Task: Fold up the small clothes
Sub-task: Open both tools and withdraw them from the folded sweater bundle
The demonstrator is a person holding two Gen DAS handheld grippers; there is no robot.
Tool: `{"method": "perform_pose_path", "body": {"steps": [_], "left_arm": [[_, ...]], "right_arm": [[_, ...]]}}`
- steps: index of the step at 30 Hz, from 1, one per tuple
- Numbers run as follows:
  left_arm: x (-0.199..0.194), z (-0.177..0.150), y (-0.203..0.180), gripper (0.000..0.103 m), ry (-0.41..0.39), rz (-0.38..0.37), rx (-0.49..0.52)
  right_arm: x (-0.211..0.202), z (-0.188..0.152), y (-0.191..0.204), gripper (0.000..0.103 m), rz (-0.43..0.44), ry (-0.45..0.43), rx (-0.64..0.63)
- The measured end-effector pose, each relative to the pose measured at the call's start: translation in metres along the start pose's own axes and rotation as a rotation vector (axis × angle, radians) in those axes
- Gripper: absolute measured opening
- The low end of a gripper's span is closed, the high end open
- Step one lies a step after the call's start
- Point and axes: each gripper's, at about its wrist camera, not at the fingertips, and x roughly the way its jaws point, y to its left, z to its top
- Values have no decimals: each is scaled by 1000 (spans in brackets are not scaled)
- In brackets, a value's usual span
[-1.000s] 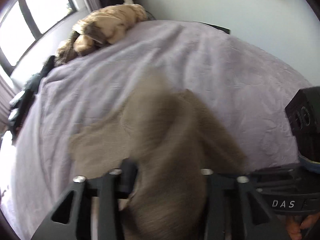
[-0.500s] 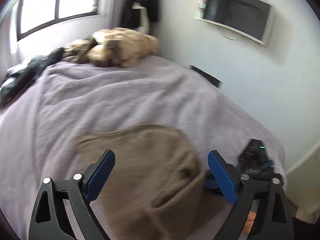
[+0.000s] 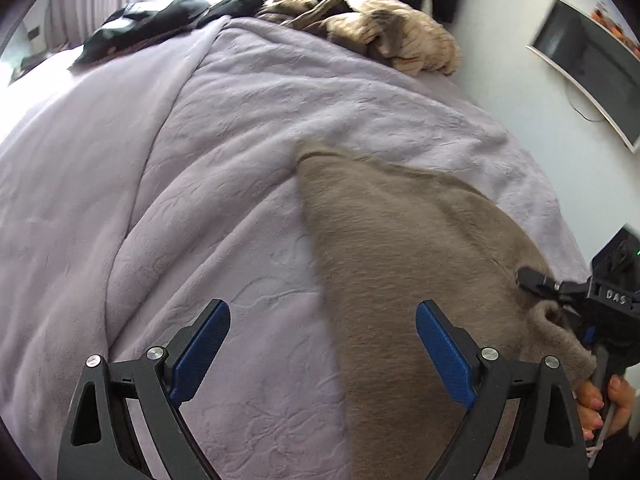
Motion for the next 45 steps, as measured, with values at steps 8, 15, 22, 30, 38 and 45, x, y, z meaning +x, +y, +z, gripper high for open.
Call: {"method": "perform_pose_path", "body": {"steps": [8, 15, 22, 30, 38, 45], "left_arm": [[16, -4, -29, 95, -9, 110, 177], [-4, -12, -18, 95, -4, 142, 202], [-25, -23, -1, 95, 23, 99, 184], [-15, -40, -17, 95, 106, 13, 152], [7, -64, -9, 95, 149, -9, 133], [-8, -72, -10, 95, 124, 40, 185]], "right_arm": [[-15, -10, -50, 16, -97, -17, 91], [-53, -18, -58, 40, -102, -60, 149], [-103, -45, -17, 65, -98, -128, 50], [-58, -66, 60, 8, -322, 31, -342], [-65, -94, -12, 6, -373, 74, -139], [-86, -102, -6, 7, -363, 33, -111]]}}
